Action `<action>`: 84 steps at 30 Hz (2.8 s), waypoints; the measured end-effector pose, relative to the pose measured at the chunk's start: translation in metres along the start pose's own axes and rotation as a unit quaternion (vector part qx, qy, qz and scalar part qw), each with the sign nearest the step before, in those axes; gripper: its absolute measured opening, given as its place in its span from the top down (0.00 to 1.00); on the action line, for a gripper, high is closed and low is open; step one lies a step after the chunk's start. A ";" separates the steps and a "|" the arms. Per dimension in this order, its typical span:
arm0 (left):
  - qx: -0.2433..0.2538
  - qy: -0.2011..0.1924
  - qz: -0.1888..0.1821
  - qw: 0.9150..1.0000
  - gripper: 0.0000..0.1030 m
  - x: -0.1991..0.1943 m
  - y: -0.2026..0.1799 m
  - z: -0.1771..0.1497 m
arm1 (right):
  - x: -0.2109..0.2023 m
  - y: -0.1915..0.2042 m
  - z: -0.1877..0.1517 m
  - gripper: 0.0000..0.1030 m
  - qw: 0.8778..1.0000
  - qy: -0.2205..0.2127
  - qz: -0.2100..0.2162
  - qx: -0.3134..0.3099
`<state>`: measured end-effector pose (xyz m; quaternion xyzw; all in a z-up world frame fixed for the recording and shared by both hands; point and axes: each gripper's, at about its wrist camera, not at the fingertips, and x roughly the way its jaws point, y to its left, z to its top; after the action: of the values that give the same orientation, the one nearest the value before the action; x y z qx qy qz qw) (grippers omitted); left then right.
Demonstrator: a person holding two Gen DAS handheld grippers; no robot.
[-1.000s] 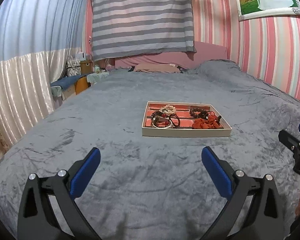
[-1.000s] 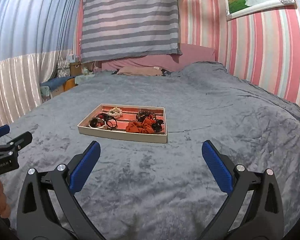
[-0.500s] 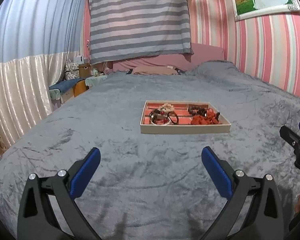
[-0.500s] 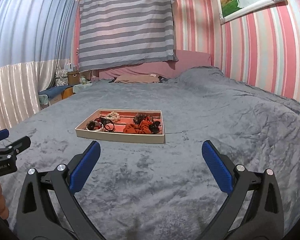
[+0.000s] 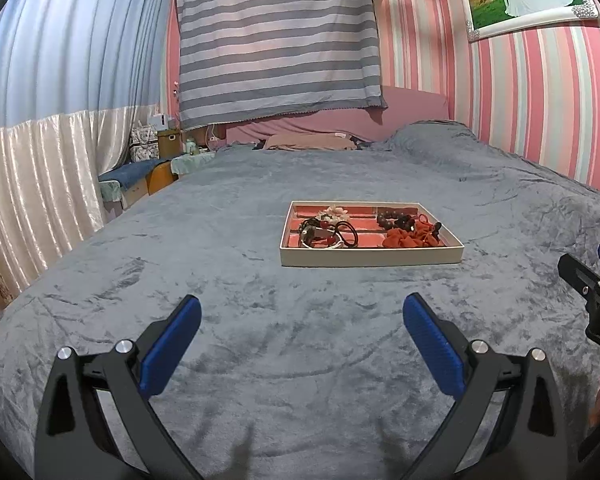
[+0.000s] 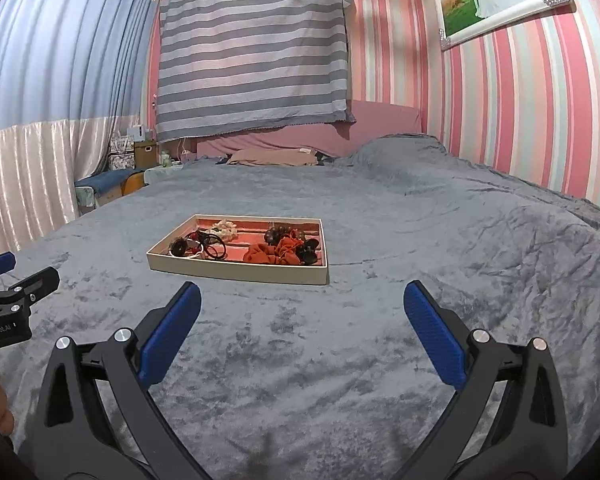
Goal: Organize jewelry
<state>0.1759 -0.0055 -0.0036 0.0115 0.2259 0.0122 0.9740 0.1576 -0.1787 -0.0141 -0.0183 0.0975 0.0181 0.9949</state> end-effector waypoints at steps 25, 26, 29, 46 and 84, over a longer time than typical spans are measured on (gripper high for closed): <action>0.004 -0.020 0.010 1.000 0.04 -0.004 -0.004 0.000 | -0.002 0.002 0.002 0.04 1.000 -0.004 -0.004 0.001; 0.005 -0.022 0.010 1.000 0.04 -0.004 -0.005 0.000 | -0.002 0.003 0.002 0.04 1.000 -0.004 -0.005 0.000; 0.007 -0.024 0.011 1.000 0.04 -0.004 -0.006 0.000 | -0.002 0.002 0.002 0.04 1.000 -0.004 -0.004 0.000; 0.006 -0.026 0.011 1.000 0.04 -0.006 -0.006 0.000 | -0.002 0.002 0.001 0.04 1.000 -0.005 -0.006 -0.001; 0.006 -0.025 0.012 1.000 0.04 -0.006 -0.005 0.001 | -0.003 0.000 -0.002 0.04 1.000 -0.009 -0.009 -0.002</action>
<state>0.1710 -0.0110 -0.0006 0.0200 0.2014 0.0223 0.9791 0.1546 -0.1787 -0.0153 -0.0212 0.0887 0.0097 0.9958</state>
